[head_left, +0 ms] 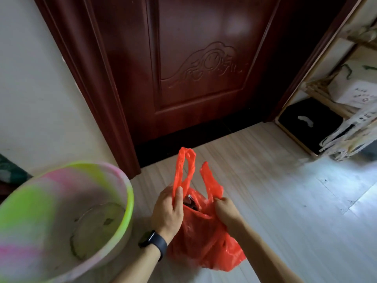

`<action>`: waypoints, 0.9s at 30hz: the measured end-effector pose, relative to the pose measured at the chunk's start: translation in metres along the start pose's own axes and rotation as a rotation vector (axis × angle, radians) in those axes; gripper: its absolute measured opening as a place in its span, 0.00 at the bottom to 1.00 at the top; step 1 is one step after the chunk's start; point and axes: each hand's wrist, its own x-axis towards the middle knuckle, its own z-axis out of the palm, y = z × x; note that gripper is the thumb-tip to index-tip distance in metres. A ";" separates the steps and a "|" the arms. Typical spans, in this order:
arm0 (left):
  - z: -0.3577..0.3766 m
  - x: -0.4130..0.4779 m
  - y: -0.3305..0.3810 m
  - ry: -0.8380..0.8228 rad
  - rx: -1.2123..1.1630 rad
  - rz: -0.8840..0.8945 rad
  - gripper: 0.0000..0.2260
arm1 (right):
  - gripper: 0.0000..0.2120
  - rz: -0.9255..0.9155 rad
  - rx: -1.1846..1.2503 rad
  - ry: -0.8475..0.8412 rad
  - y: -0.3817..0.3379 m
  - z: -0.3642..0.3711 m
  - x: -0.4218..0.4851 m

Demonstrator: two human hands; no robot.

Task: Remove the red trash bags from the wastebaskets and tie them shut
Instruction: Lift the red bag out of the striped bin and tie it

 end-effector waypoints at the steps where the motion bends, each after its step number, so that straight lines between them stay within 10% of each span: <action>1: 0.006 0.004 0.003 0.027 -0.051 -0.124 0.22 | 0.17 -0.026 0.044 0.024 0.002 0.000 0.004; 7: 0.028 0.015 0.001 -0.084 -0.263 -0.600 0.24 | 0.24 -0.205 0.503 0.059 0.002 0.009 -0.015; 19: 0.030 0.025 -0.009 -0.050 -0.791 -0.856 0.26 | 0.09 0.200 0.466 0.116 -0.001 0.026 0.017; 27: 0.027 0.020 -0.012 -0.131 -0.762 -0.805 0.21 | 0.13 0.243 0.950 0.073 -0.004 0.023 0.006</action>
